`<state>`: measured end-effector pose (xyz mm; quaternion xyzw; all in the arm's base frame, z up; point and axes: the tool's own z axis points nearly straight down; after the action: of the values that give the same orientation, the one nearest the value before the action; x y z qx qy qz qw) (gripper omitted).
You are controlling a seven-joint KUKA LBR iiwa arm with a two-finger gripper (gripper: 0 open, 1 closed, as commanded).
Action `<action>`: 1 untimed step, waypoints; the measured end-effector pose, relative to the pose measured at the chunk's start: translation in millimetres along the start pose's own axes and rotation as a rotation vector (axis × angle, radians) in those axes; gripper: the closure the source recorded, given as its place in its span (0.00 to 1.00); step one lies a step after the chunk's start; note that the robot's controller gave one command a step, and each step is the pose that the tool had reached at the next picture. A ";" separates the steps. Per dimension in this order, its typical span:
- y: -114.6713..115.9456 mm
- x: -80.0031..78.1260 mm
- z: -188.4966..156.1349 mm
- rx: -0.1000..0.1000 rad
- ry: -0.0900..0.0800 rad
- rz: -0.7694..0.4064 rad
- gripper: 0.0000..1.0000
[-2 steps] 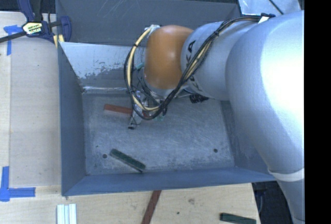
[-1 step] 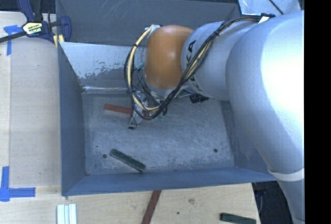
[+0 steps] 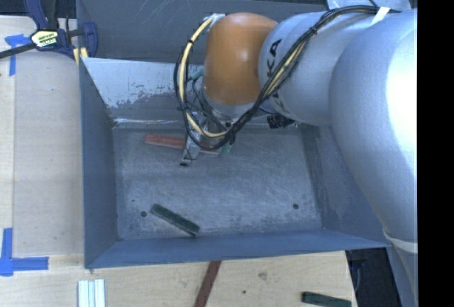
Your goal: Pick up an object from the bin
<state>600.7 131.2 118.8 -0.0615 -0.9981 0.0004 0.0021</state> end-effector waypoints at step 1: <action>-0.7 -9.1 -35.6 -0.004 -0.014 -0.011 1.00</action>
Offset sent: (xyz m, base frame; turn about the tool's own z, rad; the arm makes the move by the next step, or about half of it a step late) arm -0.0017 0.0082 0.1348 0.0124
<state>609.8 129.4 154.3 -0.0562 -0.9984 -0.0010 -0.0048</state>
